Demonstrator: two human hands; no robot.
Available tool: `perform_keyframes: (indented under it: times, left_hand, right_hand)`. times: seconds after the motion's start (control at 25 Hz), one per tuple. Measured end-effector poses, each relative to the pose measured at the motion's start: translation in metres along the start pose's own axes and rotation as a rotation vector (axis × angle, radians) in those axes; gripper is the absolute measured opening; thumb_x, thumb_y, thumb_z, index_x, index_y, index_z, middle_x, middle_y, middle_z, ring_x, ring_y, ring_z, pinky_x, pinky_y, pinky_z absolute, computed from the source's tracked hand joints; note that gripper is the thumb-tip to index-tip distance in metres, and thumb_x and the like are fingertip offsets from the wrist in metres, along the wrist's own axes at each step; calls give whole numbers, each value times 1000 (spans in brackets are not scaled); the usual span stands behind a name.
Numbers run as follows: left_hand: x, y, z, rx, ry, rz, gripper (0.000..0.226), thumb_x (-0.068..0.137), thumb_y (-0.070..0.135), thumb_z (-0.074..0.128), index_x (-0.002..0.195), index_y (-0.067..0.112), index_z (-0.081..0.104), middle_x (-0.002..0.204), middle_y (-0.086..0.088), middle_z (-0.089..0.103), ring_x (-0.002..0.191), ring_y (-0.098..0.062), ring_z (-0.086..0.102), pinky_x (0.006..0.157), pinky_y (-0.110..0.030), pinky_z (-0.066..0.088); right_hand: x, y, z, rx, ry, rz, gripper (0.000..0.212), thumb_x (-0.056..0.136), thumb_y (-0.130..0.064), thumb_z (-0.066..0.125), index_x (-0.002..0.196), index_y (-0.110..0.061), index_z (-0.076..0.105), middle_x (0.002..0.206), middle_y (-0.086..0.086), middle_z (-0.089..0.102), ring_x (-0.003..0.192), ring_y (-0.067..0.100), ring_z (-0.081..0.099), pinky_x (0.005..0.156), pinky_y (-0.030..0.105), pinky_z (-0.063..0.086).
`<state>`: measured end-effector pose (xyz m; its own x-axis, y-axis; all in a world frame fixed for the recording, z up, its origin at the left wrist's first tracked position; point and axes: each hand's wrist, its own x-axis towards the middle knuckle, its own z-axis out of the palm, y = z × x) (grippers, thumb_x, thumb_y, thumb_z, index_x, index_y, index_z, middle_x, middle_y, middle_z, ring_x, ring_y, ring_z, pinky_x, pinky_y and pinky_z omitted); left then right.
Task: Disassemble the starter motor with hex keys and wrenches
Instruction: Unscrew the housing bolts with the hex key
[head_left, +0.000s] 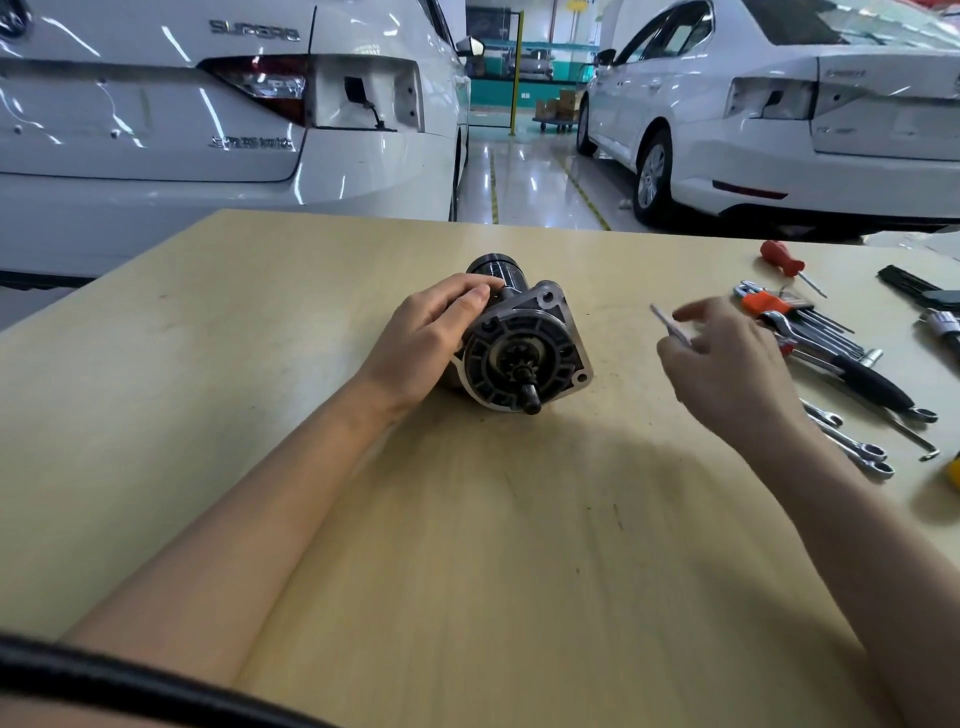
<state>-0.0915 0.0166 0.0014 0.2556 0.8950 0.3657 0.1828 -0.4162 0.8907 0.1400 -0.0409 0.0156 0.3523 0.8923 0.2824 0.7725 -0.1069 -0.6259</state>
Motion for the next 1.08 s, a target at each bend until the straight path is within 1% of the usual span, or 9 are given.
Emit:
perform_keyframes:
  times: [0.12, 0.28, 0.4, 0.48, 0.56, 0.64, 0.72, 0.84, 1.08]
  left_hand:
    - [2, -1, 0, -33, 16, -8, 35, 106, 22, 33, 114, 15, 66, 115, -3, 68, 112, -14, 61, 102, -33, 46]
    - [9, -4, -3, -232, 200, -68, 43, 106, 21, 21, 114, 11, 63, 123, -8, 65, 118, -13, 59, 109, -32, 39]
    - [13, -6, -11, -390, 355, -165, 39, 104, 22, 23, 112, 13, 60, 128, -11, 62, 120, -17, 56, 108, -30, 40]
    - [16, -10, -13, -374, 406, -281, 33, 102, 25, 30, 112, 15, 59, 126, -7, 61, 116, -16, 56, 101, -29, 43]
    - [16, -15, -13, -353, 434, -416, 22, 99, 23, 38, 101, 15, 58, 105, -4, 62, 92, -17, 59, 72, -22, 48]
    - [17, -16, -13, -403, 448, -507, 15, 96, 18, 44, 85, 13, 53, 79, -5, 56, 62, -16, 50, 47, -20, 37]
    - [17, -17, -18, -466, 459, -555, 14, 94, 14, 46, 82, 11, 52, 70, -5, 53, 55, -16, 46, 43, -21, 34]
    - [17, -17, -20, -469, 434, -567, 15, 89, 8, 52, 75, 8, 57, 62, -4, 56, 50, -15, 49, 40, -19, 36]
    - [15, -16, -24, -538, 404, -584, 32, 95, 17, 38, 74, 6, 59, 52, -1, 59, 46, -12, 50, 38, -14, 36]
  right_hand:
    - [3, 10, 2, -379, -183, 43, 31, 87, -18, 51, 116, -7, 55, 108, 15, 61, 97, 33, 53, 75, 37, 43]
    - [6, 14, -5, -495, -237, 83, 26, 84, -20, 55, 109, -13, 58, 90, 6, 49, 83, 29, 46, 65, 34, 39]
    - [3, 14, -10, -543, -210, 107, 25, 81, -18, 58, 106, -13, 58, 90, 7, 52, 83, 30, 48, 61, 32, 35]
    - [4, 14, -10, -490, -132, 49, 30, 80, -16, 60, 109, -12, 60, 93, 10, 60, 86, 33, 53, 62, 33, 38]
    - [2, 7, -5, -272, -15, -87, 23, 83, -18, 62, 105, -14, 67, 79, 7, 64, 75, 26, 56, 59, 30, 37]
    - [-4, -5, 4, -19, 16, -199, 15, 87, -26, 64, 96, -18, 73, 65, -1, 61, 60, 11, 53, 51, 23, 35]
    - [-13, -12, 15, 130, -60, -271, 15, 86, -36, 66, 97, -28, 74, 68, -9, 62, 59, 3, 55, 51, 18, 36]
    - [-19, -11, 26, 111, -126, -371, 21, 78, -39, 73, 99, -40, 70, 79, -12, 61, 57, 1, 50, 58, 22, 34]
    - [-16, -12, 34, 88, -145, -362, 24, 75, -28, 79, 95, -29, 67, 84, -16, 66, 62, 1, 60, 67, 26, 46]
